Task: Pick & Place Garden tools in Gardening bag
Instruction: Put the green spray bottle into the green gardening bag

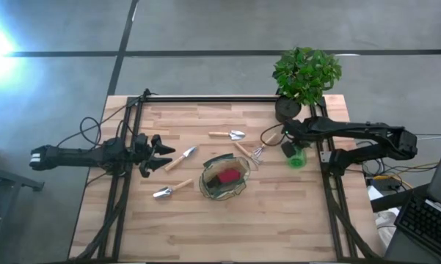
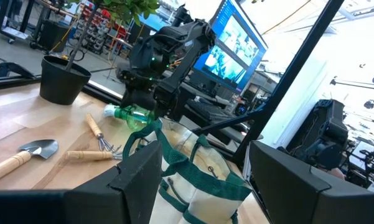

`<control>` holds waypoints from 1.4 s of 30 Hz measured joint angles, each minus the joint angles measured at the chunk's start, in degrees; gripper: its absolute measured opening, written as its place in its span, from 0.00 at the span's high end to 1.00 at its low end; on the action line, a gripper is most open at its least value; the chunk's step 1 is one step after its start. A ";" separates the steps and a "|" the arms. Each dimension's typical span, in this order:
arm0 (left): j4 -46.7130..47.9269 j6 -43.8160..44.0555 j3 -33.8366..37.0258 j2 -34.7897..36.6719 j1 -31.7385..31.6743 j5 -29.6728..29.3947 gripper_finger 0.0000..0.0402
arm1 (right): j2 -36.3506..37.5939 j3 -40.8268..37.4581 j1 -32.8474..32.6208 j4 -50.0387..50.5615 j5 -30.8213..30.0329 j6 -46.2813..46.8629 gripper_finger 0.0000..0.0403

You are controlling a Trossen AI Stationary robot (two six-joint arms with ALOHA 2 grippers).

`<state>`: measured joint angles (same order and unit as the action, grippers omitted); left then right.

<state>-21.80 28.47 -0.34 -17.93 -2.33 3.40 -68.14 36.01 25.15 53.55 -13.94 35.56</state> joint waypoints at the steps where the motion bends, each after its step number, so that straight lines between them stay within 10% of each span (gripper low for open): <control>1: 0.01 0.00 0.00 0.00 0.02 -0.01 0.39 | 0.00 0.00 0.00 -0.32 0.32 -0.18 0.98; 42: -0.01 0.01 0.00 -0.01 0.01 -0.01 0.39 | -0.75 -0.15 -11.80 -12.88 25.95 -24.23 0.98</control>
<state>-21.80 28.48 -0.34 -17.94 -2.32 3.39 -68.89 35.86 13.34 40.68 12.01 11.33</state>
